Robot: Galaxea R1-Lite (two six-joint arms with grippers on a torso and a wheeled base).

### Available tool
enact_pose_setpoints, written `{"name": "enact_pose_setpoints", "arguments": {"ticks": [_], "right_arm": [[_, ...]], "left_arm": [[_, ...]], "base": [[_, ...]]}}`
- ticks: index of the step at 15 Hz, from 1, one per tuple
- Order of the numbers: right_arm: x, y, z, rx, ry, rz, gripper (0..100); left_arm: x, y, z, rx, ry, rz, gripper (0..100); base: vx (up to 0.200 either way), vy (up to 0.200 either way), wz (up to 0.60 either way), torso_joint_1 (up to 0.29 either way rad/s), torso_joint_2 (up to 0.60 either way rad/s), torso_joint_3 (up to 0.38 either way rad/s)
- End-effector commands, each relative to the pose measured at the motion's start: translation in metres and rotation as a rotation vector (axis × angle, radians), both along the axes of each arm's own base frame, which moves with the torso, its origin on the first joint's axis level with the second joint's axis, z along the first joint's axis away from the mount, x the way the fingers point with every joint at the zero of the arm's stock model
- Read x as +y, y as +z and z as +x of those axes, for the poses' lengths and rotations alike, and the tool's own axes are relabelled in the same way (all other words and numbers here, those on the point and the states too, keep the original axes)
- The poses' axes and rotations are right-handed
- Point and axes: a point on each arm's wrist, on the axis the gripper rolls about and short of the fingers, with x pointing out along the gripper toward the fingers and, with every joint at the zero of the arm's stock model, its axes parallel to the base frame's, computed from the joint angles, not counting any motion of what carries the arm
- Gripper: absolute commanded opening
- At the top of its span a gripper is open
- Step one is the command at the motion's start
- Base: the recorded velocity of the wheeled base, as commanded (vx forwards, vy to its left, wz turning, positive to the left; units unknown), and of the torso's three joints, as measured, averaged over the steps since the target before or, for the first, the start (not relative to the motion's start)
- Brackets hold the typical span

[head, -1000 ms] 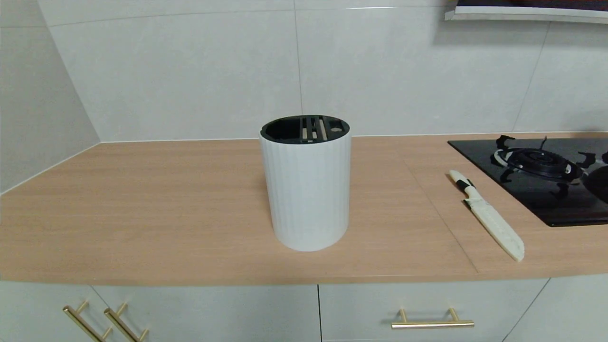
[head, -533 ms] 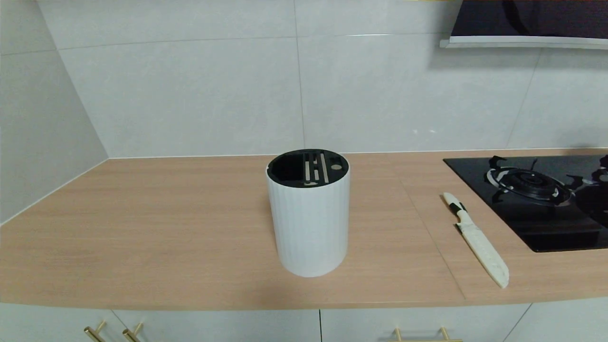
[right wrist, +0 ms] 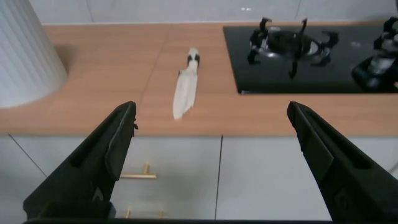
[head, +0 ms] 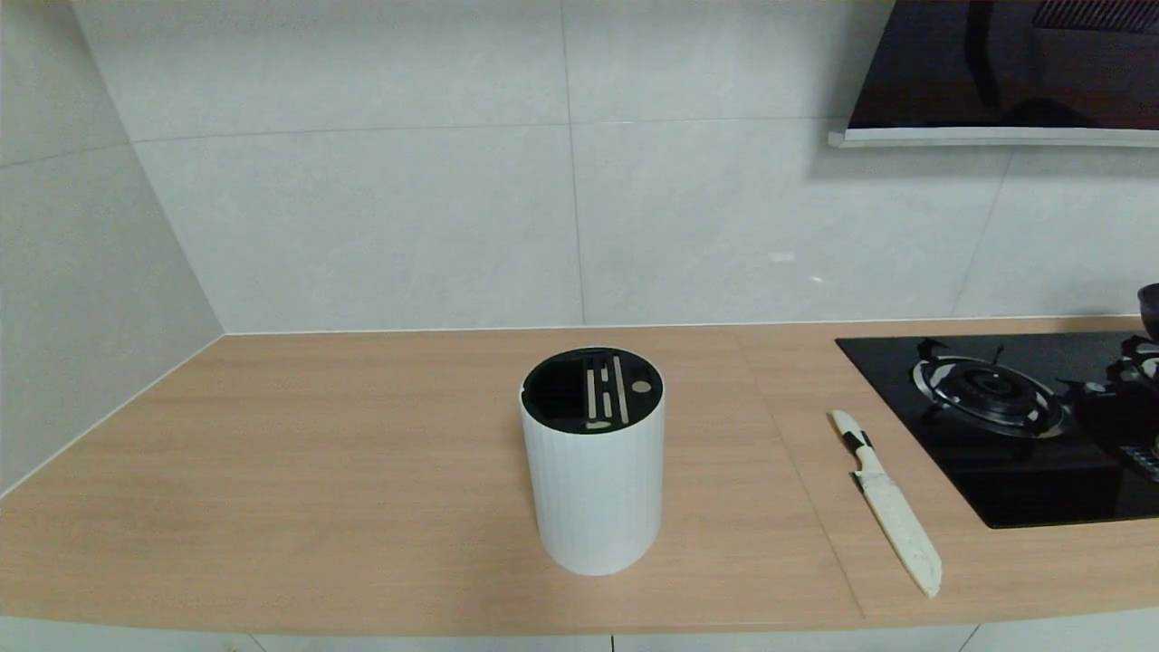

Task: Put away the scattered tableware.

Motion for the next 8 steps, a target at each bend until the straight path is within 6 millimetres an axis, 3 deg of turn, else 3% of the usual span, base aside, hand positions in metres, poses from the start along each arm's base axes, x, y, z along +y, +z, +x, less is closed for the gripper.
{"name": "enact_pose_setpoints", "arguments": {"ticks": [1, 8], "right_arm": [[0.0, -0.0001, 0.0001, 0.002, 0.001, 0.0, 100], [0.0, -0.0001, 0.0001, 0.002, 0.001, 0.0, 100]], "left_arm": [[0.0, 0.0001, 0.0001, 0.001, -0.001, -0.001, 100], [0.0, 0.0001, 0.0001, 0.001, 0.001, -0.001, 100]], "base": [[0.0, 0.0, 0.0, 0.281, -0.61, -0.315], [0.0, 0.0, 0.0, 0.227, -0.47, -0.244]]}}
